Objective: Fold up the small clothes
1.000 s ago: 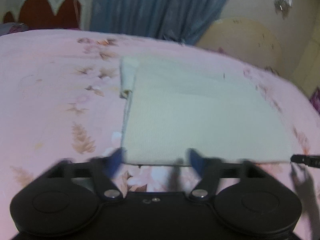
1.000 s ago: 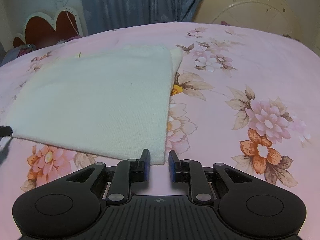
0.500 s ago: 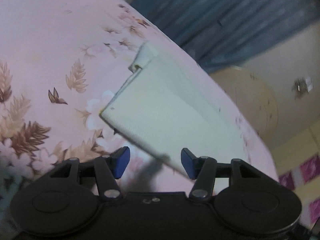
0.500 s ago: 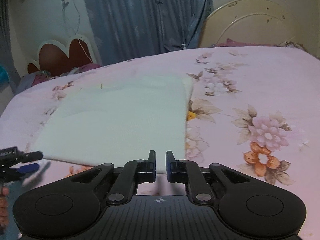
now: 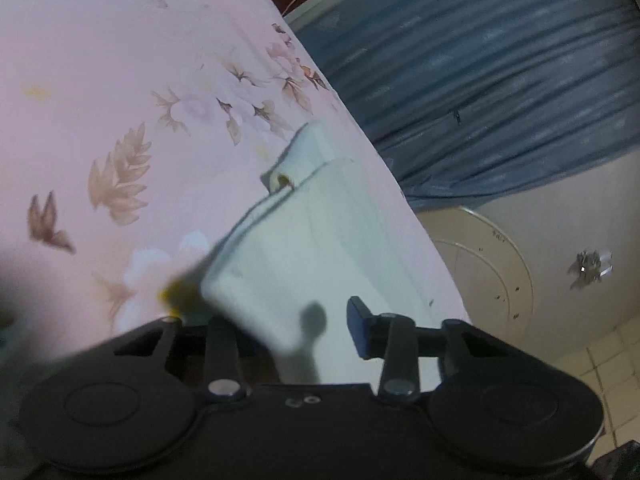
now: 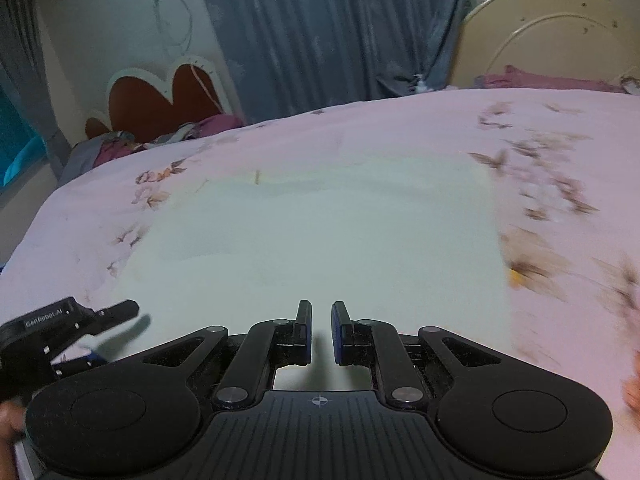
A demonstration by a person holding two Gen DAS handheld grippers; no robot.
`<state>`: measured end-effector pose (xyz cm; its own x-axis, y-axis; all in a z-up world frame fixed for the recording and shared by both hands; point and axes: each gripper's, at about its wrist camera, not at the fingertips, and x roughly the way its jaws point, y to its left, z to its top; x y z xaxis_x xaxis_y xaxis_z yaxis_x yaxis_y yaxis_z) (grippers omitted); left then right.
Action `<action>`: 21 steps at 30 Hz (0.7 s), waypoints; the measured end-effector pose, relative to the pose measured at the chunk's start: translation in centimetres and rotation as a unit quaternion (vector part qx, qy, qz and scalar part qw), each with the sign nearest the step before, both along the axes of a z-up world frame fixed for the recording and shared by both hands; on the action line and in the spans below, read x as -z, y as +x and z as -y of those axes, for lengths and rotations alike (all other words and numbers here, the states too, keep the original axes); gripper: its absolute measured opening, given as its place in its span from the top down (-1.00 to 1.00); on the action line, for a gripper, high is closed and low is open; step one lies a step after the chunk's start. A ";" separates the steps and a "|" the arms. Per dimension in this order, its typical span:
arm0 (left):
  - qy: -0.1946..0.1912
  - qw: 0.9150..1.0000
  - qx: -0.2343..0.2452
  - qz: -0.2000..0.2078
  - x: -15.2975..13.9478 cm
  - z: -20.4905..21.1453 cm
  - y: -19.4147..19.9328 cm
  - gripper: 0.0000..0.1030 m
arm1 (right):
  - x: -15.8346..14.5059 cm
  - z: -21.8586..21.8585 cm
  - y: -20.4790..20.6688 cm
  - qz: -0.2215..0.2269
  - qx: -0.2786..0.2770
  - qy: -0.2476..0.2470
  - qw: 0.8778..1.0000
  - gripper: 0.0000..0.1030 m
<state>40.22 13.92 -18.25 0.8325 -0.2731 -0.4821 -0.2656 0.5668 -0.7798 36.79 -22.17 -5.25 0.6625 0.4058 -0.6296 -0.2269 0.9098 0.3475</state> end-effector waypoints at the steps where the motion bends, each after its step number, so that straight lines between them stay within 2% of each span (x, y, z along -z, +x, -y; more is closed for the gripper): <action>1: -0.007 1.000 -0.002 0.002 0.2 -0.2 0.4 0.35 | 0.2 -0.7 0.8 -0.002 -0.004 0.002 1.000 0.78; 3: -0.014 1.000 -0.004 0.000 0.4 -0.4 0.9 0.47 | 0.5 -1.9 2.2 -0.005 -0.010 0.003 1.000 0.79; 4: -0.019 1.000 -0.006 -0.002 0.6 -0.6 1.2 0.60 | 0.6 -2.5 2.8 -0.006 -0.013 0.002 1.000 0.86; 5: -0.023 1.000 -0.005 -0.004 0.8 -0.7 1.4 0.82 | 0.7 -3.0 3.3 -0.008 -0.017 0.004 1.000 0.93; 6: -0.023 1.000 -0.003 -0.006 1.0 -0.9 1.4 0.86 | 0.8 -3.5 3.9 -0.009 -0.019 0.003 1.000 0.98; 8: -0.024 1.000 -0.003 0.003 0.8 -0.8 0.5 0.86 | 1.0 -4.4 4.8 -0.008 -0.024 0.001 1.000 0.98; 10: -0.005 1.000 0.002 0.018 0.2 -0.5 -0.2 0.86 | 1.2 -5.2 5.5 -0.007 -0.026 -0.004 1.000 0.98; 11: 0.001 1.000 0.004 0.021 0.0 -0.4 -0.3 0.82 | 1.5 -5.5 5.9 -0.010 -0.028 -0.005 1.000 0.98; 13: 0.014 1.000 -0.014 0.014 0.1 -0.8 -0.4 0.59 | 2.5 -5.9 6.4 -0.022 -0.030 -0.020 0.999 0.98; 16: 0.010 1.000 -0.016 0.013 0.1 -1.3 0.1 0.62 | 2.6 -6.1 6.7 -0.024 -0.029 -0.024 0.999 0.98; 18: 0.008 1.000 -0.012 0.010 -0.1 -1.4 0.3 0.65 | 2.0 -6.1 6.3 -0.008 -0.026 -0.027 0.999 0.98; 19: 0.014 1.000 -0.007 0.005 -0.3 -1.3 0.5 0.84 | 2.3 -6.2 6.5 -0.011 -0.026 -0.031 0.999 0.98; 21: 0.046 0.999 0.004 0.002 -1.2 -0.8 0.9 0.85 | 3.2 -6.1 6.9 -0.021 -0.026 -0.031 0.999 0.99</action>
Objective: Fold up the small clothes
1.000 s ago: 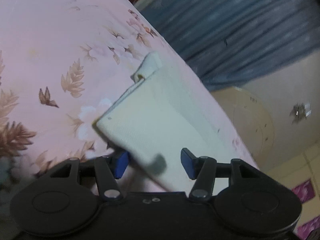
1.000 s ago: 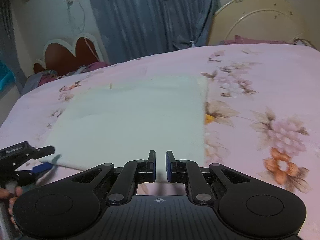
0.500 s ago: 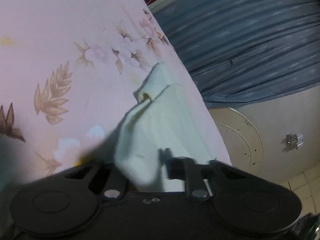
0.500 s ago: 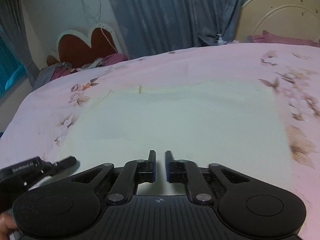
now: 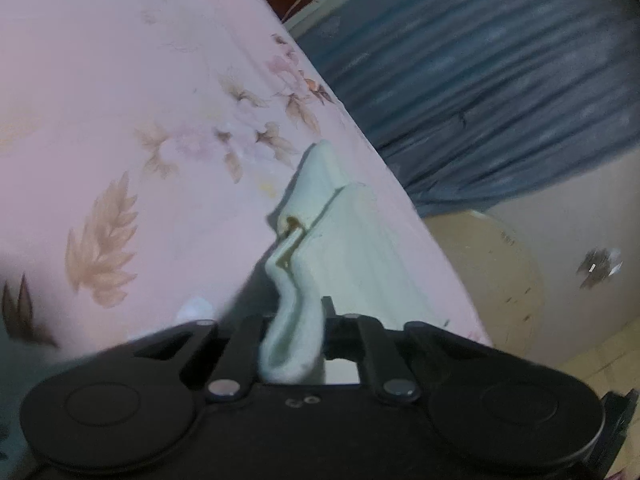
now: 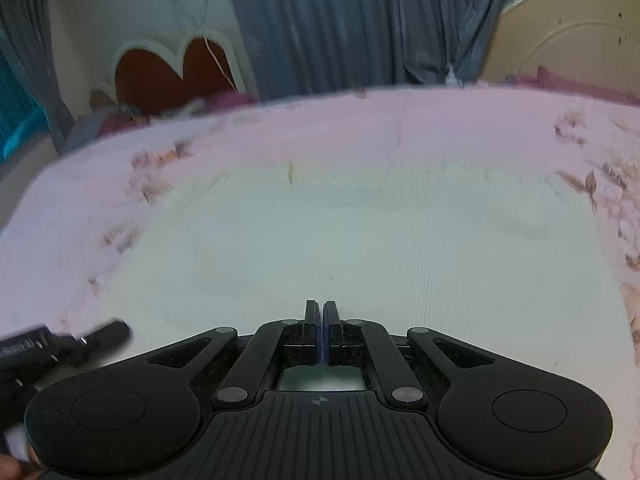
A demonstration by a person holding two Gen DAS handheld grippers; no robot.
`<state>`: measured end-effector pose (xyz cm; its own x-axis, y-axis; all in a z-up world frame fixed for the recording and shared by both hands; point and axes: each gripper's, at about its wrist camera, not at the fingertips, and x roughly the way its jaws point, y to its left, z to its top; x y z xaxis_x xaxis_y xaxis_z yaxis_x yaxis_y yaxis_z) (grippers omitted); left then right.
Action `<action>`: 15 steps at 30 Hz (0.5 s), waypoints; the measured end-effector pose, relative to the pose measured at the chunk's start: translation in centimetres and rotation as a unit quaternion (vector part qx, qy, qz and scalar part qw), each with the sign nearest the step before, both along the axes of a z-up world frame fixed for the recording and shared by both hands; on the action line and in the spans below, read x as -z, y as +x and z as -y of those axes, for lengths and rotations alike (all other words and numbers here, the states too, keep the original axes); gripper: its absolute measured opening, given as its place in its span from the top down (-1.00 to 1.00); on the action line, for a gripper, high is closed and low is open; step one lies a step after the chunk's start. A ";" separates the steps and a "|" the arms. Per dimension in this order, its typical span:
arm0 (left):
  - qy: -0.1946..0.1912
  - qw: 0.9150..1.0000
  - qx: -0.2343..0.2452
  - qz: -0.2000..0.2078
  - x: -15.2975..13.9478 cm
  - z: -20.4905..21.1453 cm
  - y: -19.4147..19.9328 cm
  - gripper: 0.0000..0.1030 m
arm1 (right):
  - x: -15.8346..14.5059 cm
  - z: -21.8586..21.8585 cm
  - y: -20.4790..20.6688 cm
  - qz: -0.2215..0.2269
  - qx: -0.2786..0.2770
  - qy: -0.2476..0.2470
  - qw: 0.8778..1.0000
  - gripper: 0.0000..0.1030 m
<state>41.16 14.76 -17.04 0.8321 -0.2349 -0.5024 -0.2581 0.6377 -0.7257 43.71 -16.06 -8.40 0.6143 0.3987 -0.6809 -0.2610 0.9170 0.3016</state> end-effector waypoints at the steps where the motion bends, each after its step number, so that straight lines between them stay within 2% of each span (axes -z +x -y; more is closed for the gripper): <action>1: 0.024 1.000 0.012 0.006 -0.9 0.5 0.1 0.86 | -0.1 -0.1 0.1 -0.002 0.000 0.001 1.000 0.99; 3: 0.066 0.997 0.042 0.022 -2.9 2.0 0.6 0.86 | -0.4 0.4 0.3 -0.010 0.004 0.018 1.000 0.99; 4: 0.082 0.994 0.058 0.031 -4.0 2.9 0.8 0.86 | -0.5 1.2 0.2 -0.013 0.012 0.042 0.999 0.99; 7: 0.138 0.982 0.114 0.055 -7.4 6.7 1.5 0.86 | -0.9 5.1 -0.3 -0.016 0.056 0.106 0.993 0.99; 9: 0.166 0.972 0.153 0.070 -9.5 9.7 1.9 0.86 | -1.3 8.4 -0.8 -0.010 0.086 0.127 0.988 0.99; 12: 0.193 0.956 0.205 0.084 -11.6 14.4 2.1 0.86 | -2.2 13.7 -1.4 0.002 0.120 0.147 0.982 0.99; 15: 0.205 0.943 0.249 0.079 -12.2 19.5 2.2 0.86 | -3.0 18.6 -2.2 0.010 0.146 0.163 0.976 0.99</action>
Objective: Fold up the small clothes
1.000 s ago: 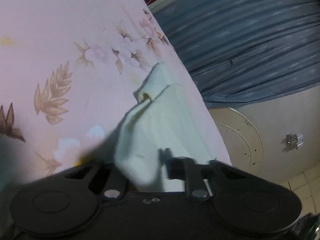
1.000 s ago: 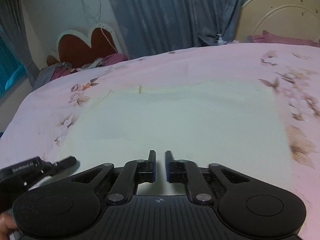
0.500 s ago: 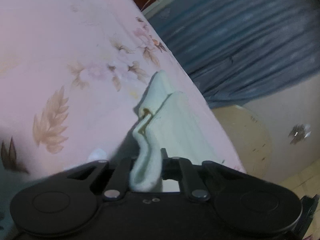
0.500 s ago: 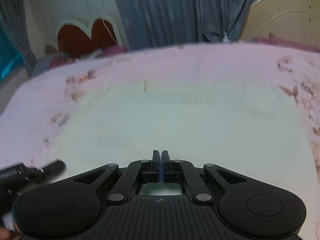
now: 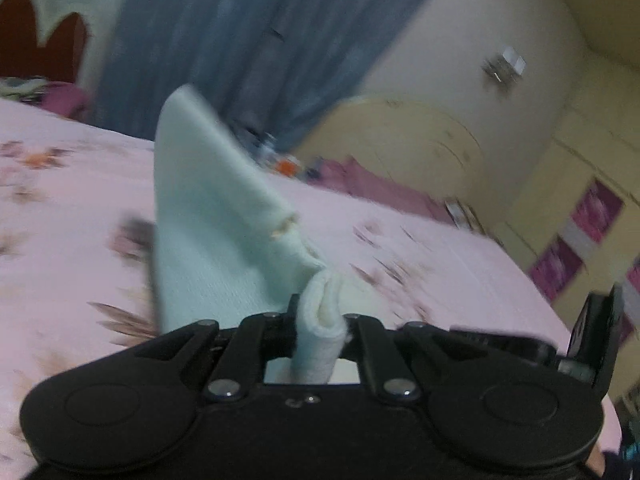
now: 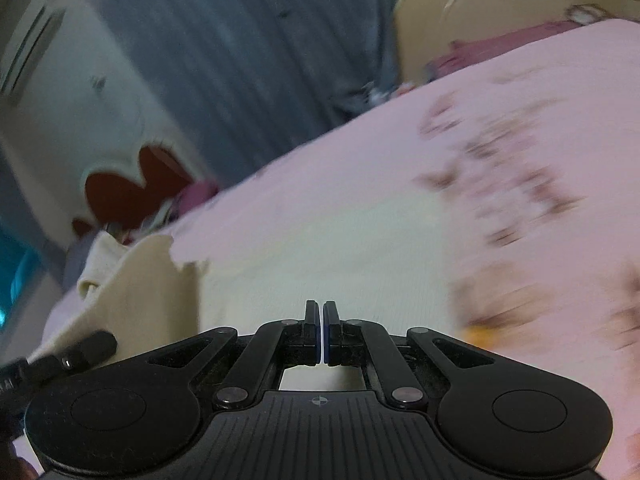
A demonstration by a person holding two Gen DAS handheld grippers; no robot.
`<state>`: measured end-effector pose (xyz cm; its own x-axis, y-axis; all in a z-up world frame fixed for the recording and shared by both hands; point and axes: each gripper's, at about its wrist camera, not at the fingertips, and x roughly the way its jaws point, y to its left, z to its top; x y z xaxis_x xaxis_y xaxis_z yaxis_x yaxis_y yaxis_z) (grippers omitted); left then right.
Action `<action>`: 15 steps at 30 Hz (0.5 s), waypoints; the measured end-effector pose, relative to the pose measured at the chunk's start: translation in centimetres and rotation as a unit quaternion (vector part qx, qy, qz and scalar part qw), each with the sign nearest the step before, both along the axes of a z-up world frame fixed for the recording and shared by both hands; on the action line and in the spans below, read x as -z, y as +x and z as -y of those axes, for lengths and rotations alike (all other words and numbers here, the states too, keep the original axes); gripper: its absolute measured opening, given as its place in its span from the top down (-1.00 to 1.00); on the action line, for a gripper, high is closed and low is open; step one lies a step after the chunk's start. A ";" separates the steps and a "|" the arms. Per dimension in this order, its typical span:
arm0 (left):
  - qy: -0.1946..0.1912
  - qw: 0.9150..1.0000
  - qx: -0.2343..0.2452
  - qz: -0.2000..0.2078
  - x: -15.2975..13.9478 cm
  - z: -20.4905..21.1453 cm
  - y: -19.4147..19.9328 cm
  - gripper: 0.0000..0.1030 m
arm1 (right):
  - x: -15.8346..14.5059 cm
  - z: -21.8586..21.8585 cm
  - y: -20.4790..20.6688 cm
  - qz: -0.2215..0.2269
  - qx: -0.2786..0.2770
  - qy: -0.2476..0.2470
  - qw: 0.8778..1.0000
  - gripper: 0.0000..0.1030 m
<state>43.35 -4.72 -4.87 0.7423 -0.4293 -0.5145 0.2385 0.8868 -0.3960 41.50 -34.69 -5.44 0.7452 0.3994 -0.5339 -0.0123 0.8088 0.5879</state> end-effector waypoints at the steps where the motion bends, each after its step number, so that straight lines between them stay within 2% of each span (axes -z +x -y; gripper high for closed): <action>1: 0.004 1.000 0.013 -0.005 0.1 1.8 -0.1 0.85 | -0.2 1.8 -0.3 0.000 0.008 0.010 1.000 0.98; 3: 0.012 0.999 0.043 -0.029 1.1 4.9 0.2 0.74 | -0.4 4.6 -0.7 0.003 0.015 0.032 0.999 0.98; 4: 0.018 0.996 0.065 -0.057 1.9 6.6 0.7 0.33 | -0.3 6.0 -0.8 0.003 0.010 0.046 0.999 0.98; 5: 0.018 0.993 0.081 -0.087 2.5 7.8 0.8 0.06 | -0.3 6.8 -0.7 -0.001 0.006 0.051 0.999 0.98; 6: 0.010 0.992 0.082 -0.097 2.7 8.2 0.5 0.04 | -0.2 7.9 -0.8 -0.010 0.010 0.048 0.999 0.87; 7: -0.007 0.992 0.085 -0.094 2.5 7.9 0.1 0.05 | -0.3 8.5 -0.9 -0.012 0.014 0.048 0.999 0.21; 8: -0.020 0.992 0.081 -0.090 2.3 7.2 0.1 0.11 | -0.4 9.2 -1.2 -0.002 0.017 0.052 0.998 -0.22; 9: -0.023 0.994 0.066 -0.083 1.8 6.0 -0.1 0.13 | -0.5 9.9 -1.7 0.013 0.016 0.058 0.998 -0.54; 11: -0.013 0.997 0.031 -0.068 1.5 3.4 0.2 0.18 | -0.7 10.1 -1.6 0.015 -0.004 0.076 0.997 -0.50; 13: 0.002 0.998 -0.001 -0.069 1.8 0.7 1.2 0.22 | -0.4 9.3 -1.1 0.007 -0.035 0.096 0.995 -0.03; 15: 0.008 0.997 -0.027 -0.073 2.7 -2.0 2.7 0.23 | -0.1 7.4 -0.6 -0.004 -0.063 0.096 0.993 -0.01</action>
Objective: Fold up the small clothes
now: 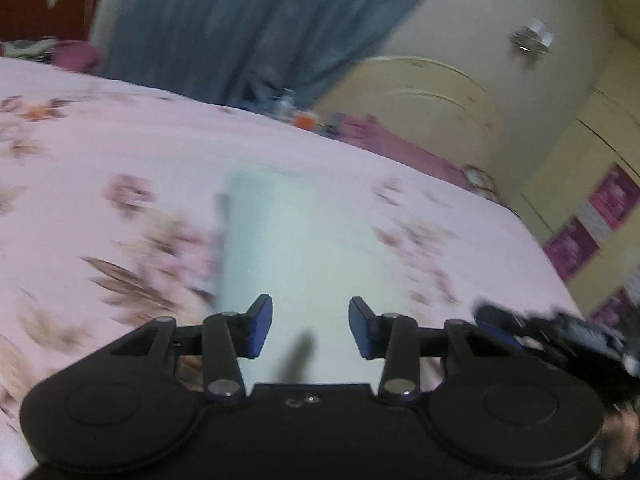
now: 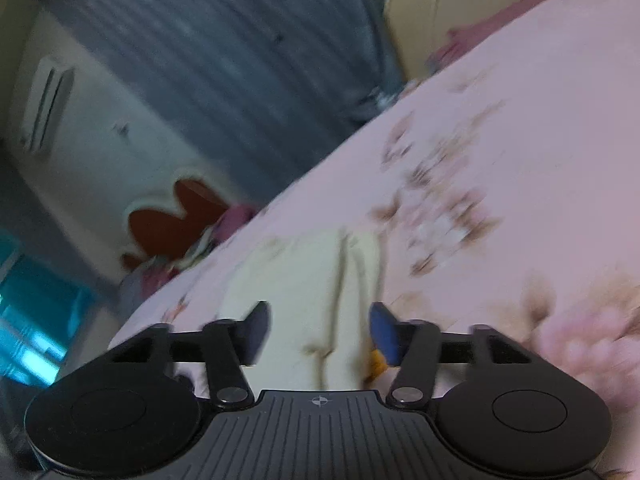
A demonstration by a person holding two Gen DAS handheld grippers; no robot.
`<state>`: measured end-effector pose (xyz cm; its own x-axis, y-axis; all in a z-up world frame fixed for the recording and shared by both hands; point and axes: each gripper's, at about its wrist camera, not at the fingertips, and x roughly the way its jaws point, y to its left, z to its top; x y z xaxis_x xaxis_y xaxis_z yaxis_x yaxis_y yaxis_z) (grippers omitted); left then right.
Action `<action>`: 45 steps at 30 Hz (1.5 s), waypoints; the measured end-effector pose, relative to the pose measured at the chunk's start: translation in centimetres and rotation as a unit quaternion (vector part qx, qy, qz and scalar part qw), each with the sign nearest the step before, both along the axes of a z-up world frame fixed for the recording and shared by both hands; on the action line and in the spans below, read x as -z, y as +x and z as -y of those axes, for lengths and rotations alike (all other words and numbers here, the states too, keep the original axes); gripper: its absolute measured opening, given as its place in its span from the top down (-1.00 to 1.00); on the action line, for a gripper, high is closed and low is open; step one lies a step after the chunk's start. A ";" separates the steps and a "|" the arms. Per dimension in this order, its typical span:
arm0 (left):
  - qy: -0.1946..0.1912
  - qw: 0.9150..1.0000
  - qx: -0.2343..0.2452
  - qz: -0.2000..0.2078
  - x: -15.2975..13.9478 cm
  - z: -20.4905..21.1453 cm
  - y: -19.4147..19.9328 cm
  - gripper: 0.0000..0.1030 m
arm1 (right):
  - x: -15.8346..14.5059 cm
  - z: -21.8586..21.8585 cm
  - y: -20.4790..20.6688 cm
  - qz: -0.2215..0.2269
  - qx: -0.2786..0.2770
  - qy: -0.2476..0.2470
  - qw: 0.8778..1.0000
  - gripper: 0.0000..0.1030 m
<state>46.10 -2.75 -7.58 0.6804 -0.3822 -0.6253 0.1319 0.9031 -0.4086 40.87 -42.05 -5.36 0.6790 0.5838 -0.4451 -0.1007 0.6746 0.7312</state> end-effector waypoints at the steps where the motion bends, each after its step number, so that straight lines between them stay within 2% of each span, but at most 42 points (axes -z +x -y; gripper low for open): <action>1: 0.003 1.000 -0.011 -0.007 0.5 -1.0 0.6 0.26 | 0.2 -1.1 0.4 -0.003 -0.013 -0.006 1.000 -0.01; 4: -0.015 1.000 -0.013 -0.021 1.9 -2.2 2.6 0.36 | 1.5 -3.0 1.5 -0.019 -0.031 -0.015 0.999 -0.01; 9: -0.016 0.999 0.008 -0.037 3.7 -1.8 3.8 0.33 | 3.5 -4.9 3.5 -0.049 -0.038 -0.018 0.998 -0.01; 13: -0.018 1.000 0.022 -0.010 3.0 -2.2 3.6 0.38 | 3.2 -5.3 4.1 -0.043 -0.039 -0.018 0.998 -0.01; 17: -0.022 0.999 0.047 0.007 2.9 -2.1 4.5 0.54 | 3.7 -6.1 5.2 -0.055 -0.046 -0.027 0.997 -0.01; 22: -0.009 0.996 0.093 -0.005 4.0 -1.0 5.9 0.53 | 3.5 -7.5 5.5 -0.051 -0.046 -0.057 0.996 0.00; 23: -0.006 0.995 0.099 -0.003 4.0 -0.8 5.9 0.53 | 3.5 -7.9 5.4 -0.049 -0.047 -0.068 0.995 0.14; 24: -0.005 0.995 0.103 -0.002 3.9 -0.7 6.0 0.53 | 3.5 -8.3 5.5 -0.049 -0.052 -0.082 0.994 0.65; 28: -0.002 0.993 0.120 0.009 2.8 -0.3 5.6 0.54 | 2.0 -8.8 4.4 -0.022 -0.053 -0.114 0.992 0.70; 30: 0.003 0.991 0.133 0.005 2.3 0.6 5.6 0.54 | 0.4 -8.3 3.0 -0.001 -0.047 -0.126 0.991 0.71; 31: 0.027 0.989 0.145 -0.007 2.4 1.7 5.7 0.54 | 0.1 -8.0 2.4 0.004 -0.045 -0.135 0.990 0.71; 32: 0.053 0.986 0.159 -0.019 2.9 2.8 5.9 0.54 | 0.5 -7.6 2.1 -0.002 -0.043 -0.147 0.988 0.71; 34: 0.071 0.983 0.168 -0.020 3.4 3.9 5.8 0.52 | 2.5 -7.1 2.6 -0.042 -0.037 -0.159 0.986 0.70; 36: 0.070 0.983 0.171 -0.019 2.9 3.7 6.0 0.54 | 3.2 -6.3 2.8 -0.053 -0.034 -0.128 0.990 0.70; 38: 0.047 0.984 0.171 -0.007 2.2 2.7 6.2 0.54 | 2.5 -6.2 2.8 -0.048 -0.034 -0.131 0.990 0.69; 39: 0.041 0.985 0.168 0.000 2.0 2.3 6.5 0.54 | 2.0 -6.0 2.6 -0.045 -0.027 -0.139 0.989 0.57; 40: 0.042 0.986 0.164 0.006 1.8 1.9 6.9 0.52 | 1.2 -5.7 2.3 -0.033 -0.007 -0.157 0.987 0.31; 41: 0.040 0.986 0.161 0.015 1.7 1.6 7.4 0.46 | 0.6 -5.3 2.0 -0.019 0.012 -0.172 0.985 0.18; 42: 0.037 0.987 0.156 0.019 1.6 1.5 8.1 0.46 | 0.1 -5.0 2.1 -0.008 0.023 -0.179 0.984 0.12; 45: 0.040 0.987 0.152 0.029 1.5 1.8 10.1 0.46 | -0.6 -5.4 4.1 0.012 0.016 -0.182 0.983 0.14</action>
